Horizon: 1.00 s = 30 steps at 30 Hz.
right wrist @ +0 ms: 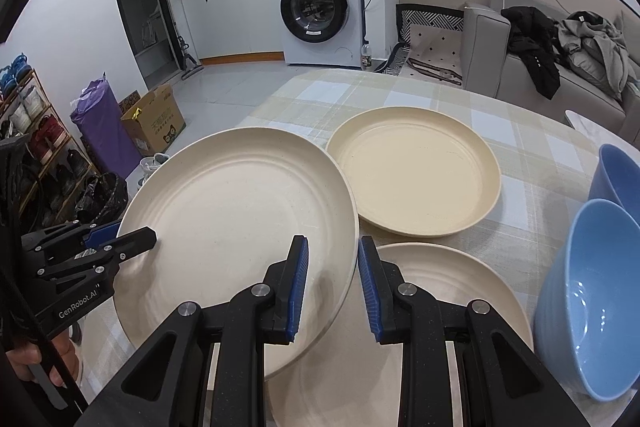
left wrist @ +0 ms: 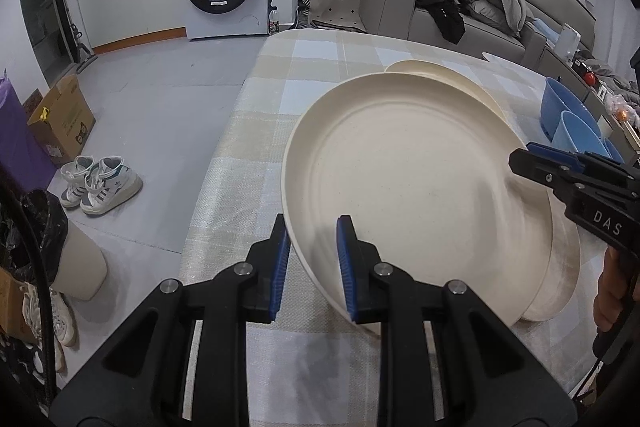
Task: Organize plates and bowls
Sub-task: 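Lift the cream plate with both grippers toward another cream plate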
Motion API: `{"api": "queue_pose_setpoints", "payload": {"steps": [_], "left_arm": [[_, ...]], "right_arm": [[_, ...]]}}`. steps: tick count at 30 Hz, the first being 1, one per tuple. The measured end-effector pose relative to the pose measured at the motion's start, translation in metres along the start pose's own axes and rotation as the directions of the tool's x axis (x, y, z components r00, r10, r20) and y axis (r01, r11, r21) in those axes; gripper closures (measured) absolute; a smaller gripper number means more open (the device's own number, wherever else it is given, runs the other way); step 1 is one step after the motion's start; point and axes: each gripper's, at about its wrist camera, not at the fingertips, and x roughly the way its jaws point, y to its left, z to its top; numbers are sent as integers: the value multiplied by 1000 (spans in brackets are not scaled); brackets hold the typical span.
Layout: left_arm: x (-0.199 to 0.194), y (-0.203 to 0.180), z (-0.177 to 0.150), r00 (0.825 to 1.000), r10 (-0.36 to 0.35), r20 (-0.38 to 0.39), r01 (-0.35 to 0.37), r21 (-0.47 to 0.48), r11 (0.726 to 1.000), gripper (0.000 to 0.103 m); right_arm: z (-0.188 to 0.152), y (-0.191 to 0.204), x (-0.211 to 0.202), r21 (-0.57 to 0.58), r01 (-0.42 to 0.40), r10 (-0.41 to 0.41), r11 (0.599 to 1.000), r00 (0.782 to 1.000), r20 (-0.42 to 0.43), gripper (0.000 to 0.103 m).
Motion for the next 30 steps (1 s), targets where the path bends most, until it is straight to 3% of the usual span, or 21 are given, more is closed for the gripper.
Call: {"api": "queue_pose_setpoints", "payload": {"steps": [30], "left_arm": [[-16,-61,-13,995,-100,-2,99,111,989,83]], "right_arm": [[-51,-38,-73,110,76,-84,991,994,63,76]]}}
